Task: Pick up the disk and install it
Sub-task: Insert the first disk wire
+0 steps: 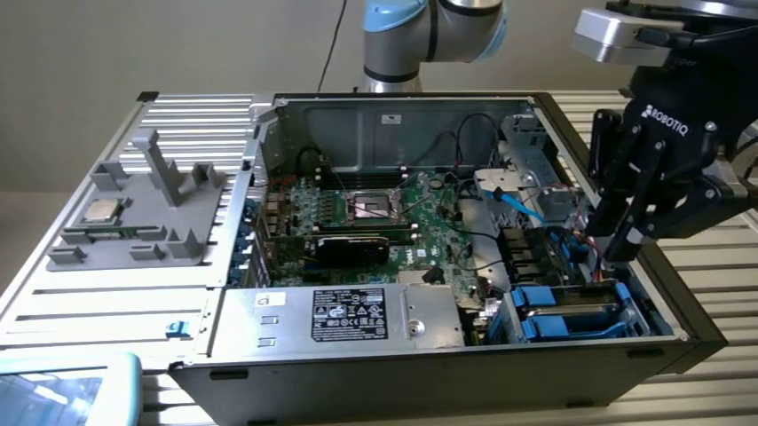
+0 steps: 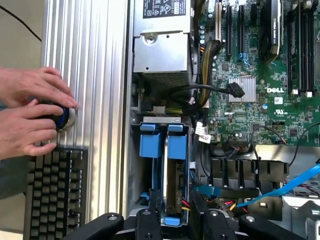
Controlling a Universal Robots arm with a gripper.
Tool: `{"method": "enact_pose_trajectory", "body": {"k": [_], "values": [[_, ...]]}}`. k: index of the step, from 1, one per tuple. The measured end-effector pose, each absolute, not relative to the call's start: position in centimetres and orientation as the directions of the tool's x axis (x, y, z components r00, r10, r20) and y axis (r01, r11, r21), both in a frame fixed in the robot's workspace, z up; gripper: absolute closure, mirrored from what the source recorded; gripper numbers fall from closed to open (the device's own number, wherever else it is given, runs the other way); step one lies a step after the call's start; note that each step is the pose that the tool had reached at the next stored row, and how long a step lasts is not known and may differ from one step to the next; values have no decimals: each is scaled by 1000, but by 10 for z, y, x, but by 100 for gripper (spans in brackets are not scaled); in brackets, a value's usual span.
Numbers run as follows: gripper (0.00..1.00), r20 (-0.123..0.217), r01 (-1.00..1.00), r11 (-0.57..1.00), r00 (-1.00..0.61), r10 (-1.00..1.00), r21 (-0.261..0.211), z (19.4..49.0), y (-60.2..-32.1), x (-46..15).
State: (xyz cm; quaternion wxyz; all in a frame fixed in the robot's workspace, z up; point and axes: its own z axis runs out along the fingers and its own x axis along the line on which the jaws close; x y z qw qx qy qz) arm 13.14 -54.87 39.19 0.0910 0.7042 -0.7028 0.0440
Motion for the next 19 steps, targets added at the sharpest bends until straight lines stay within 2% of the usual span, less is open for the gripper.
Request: {"method": "enact_pose_trajectory", "body": {"k": [4, 19], "values": [[63, 210, -998, 6, 8, -978, 66, 393, -544, 126], [63, 209, -997, 7, 9, -978, 71, 393, -543, 120]]}}
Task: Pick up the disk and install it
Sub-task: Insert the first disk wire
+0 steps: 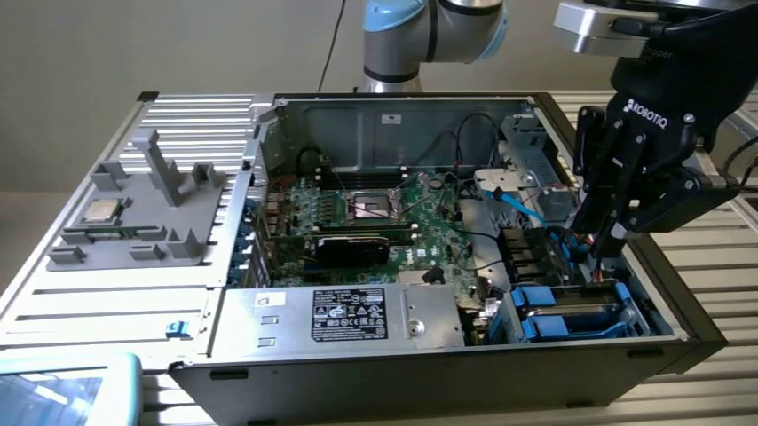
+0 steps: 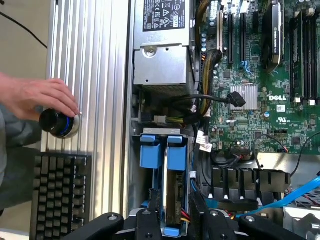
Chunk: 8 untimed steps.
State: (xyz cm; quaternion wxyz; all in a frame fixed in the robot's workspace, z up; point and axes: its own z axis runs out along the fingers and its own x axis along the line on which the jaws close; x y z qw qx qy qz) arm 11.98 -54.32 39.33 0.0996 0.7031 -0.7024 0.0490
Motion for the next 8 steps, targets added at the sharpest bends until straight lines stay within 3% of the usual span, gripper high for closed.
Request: {"method": "enact_pose_trajectory", "body": {"k": [8], "values": [[63, 208, -997, 7, 9, -978, 75, 393, -543, 120]]}}
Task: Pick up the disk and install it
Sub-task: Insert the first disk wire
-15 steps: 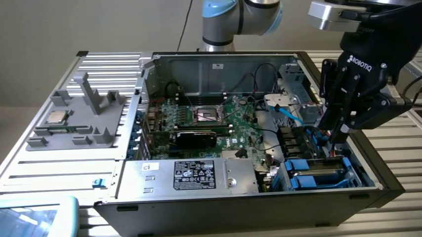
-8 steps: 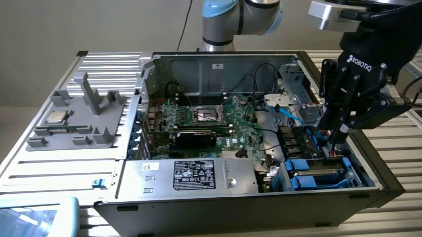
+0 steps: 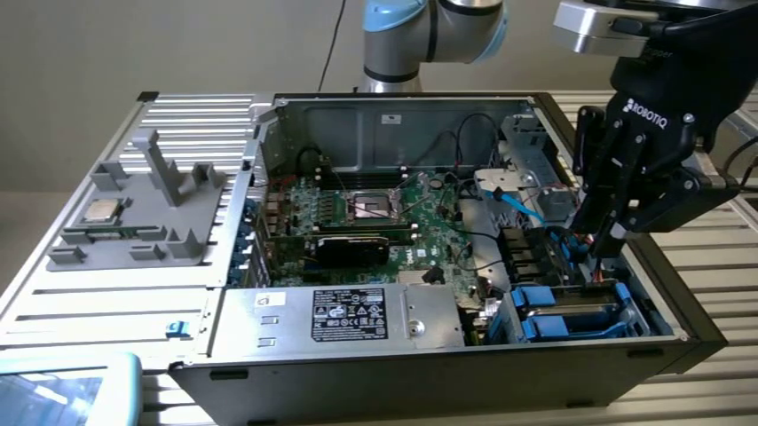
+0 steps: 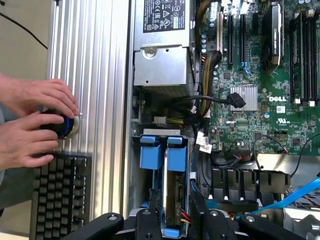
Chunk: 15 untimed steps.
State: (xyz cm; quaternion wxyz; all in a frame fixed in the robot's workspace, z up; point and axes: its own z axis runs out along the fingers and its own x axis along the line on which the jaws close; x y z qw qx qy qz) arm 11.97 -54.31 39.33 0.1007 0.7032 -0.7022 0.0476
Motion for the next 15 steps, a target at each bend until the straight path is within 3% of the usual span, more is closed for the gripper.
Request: {"method": "enact_pose_trajectory", "body": {"k": [15], "values": [[63, 209, -996, 29, -12, -978, 79, 372, -530, 118]]}}
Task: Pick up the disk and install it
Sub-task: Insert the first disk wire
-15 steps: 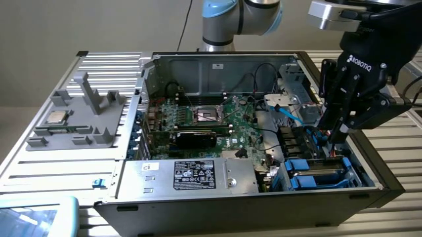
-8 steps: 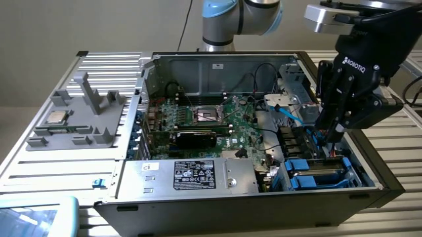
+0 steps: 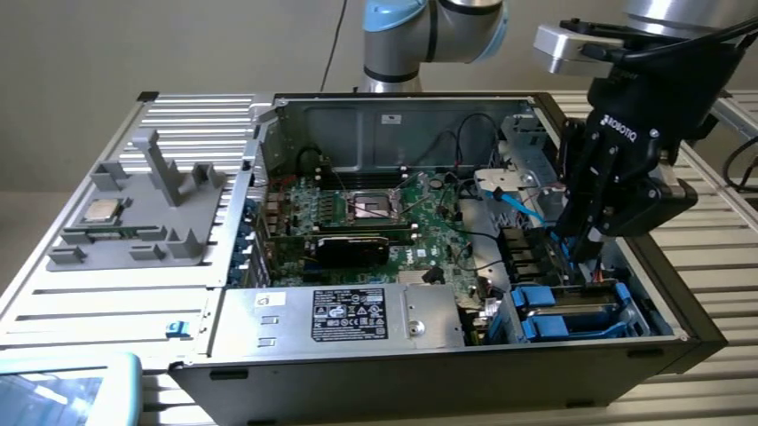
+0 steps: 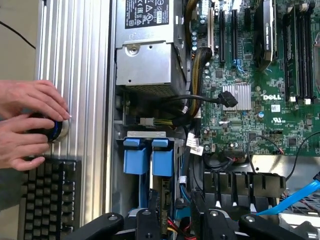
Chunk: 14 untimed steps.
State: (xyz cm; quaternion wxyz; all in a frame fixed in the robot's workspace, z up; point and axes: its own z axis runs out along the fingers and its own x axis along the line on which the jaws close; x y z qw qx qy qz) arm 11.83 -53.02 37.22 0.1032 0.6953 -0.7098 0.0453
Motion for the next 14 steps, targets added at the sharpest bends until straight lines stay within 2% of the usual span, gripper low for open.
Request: {"method": "enact_pose_trajectory", "body": {"k": [4, 14], "values": [[63, 209, -995, 41, -22, -978, 88, 370, -530, 118], [63, 176, -995, 50, -33, -984, 89, 367, -538, 118]]}}
